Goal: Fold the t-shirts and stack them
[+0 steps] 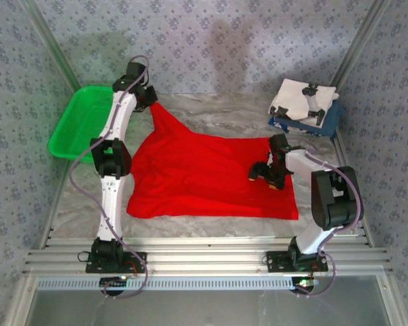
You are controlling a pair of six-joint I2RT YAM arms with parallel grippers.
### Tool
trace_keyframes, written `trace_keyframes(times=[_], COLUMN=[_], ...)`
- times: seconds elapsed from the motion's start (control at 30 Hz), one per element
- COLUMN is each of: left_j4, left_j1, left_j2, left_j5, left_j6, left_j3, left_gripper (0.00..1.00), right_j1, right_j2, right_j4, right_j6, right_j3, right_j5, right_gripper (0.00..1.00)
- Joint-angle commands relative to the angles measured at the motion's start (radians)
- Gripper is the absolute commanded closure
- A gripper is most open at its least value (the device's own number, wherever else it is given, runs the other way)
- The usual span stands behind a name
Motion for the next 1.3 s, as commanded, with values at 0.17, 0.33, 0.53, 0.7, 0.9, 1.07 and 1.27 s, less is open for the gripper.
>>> trace_keyframes(times=[0.17,0.33,0.53,0.7,0.9,1.07,1.27], left_j4=[-0.01,-0.016,-0.036,-0.064,-0.078,-0.068,-0.007], left_j1=[0.034,0.033,0.017,0.007,-0.017,-0.012,-0.002], left_j2=[0.04,0.038,0.007,-0.043,-0.113,-0.17,-0.262], left_j5=[0.047,0.11,0.143,0.134,0.105,0.078,0.06], left_j6=[0.045,0.076,0.116,0.132,0.172,0.172,0.174], left_j3=[0.054,0.055,0.036,-0.018,-0.098,-0.202,-0.344], left_gripper=[0.98,0.98,0.98,0.99,0.99,1.0,1.0], right_j1=[0.007,-0.064,-0.176,-0.192,-0.179,-0.124,-0.041], right_j2=[0.038,-0.014,0.027,0.151,0.27,0.29,0.265], right_j4=[-0.018,-0.018,-0.066,-0.069,-0.048,-0.026,0.017], right_j6=[0.015,-0.015,-0.058,-0.085,-0.117,-0.091,0.005], right_j3=[0.027,0.079,0.269,0.428,0.526,0.496,0.372], right_j5=[0.047,0.081,0.103,0.134,0.128,0.107,0.091], right_gripper=[0.15,0.15,0.15,0.16,0.2,0.21,0.21])
